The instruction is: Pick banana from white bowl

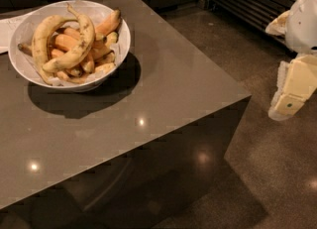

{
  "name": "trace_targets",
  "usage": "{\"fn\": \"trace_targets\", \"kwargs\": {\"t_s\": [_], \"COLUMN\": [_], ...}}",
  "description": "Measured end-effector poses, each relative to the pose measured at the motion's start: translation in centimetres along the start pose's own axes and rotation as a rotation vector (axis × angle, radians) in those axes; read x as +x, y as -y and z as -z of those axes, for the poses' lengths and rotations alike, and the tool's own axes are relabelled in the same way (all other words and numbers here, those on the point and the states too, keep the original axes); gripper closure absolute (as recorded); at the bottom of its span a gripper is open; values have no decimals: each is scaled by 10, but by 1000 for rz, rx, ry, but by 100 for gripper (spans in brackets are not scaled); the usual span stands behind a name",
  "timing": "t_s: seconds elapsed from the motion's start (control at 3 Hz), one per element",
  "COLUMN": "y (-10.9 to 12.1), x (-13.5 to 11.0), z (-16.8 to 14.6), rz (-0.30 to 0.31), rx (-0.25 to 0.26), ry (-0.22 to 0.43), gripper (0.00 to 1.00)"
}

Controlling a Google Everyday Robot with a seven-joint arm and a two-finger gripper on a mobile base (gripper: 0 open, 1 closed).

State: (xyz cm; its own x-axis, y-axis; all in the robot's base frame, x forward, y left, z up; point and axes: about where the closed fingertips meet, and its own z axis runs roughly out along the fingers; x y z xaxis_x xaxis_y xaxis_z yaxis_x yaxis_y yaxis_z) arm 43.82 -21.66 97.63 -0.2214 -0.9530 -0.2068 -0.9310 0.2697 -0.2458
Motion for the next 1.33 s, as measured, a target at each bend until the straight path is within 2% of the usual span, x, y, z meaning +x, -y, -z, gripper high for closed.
{"fn": "trace_targets", "kwargs": {"t_s": [0.33, 0.67, 1.0, 1.33], "y": [0, 6, 16, 24], "x": [0, -10, -28, -58], "z": [0, 4, 4, 0], "rz": [0, 23, 83, 154], "rx": [0, 19, 15, 3], "ry": [0, 13, 15, 47], "gripper": [0, 0, 0, 0]}}
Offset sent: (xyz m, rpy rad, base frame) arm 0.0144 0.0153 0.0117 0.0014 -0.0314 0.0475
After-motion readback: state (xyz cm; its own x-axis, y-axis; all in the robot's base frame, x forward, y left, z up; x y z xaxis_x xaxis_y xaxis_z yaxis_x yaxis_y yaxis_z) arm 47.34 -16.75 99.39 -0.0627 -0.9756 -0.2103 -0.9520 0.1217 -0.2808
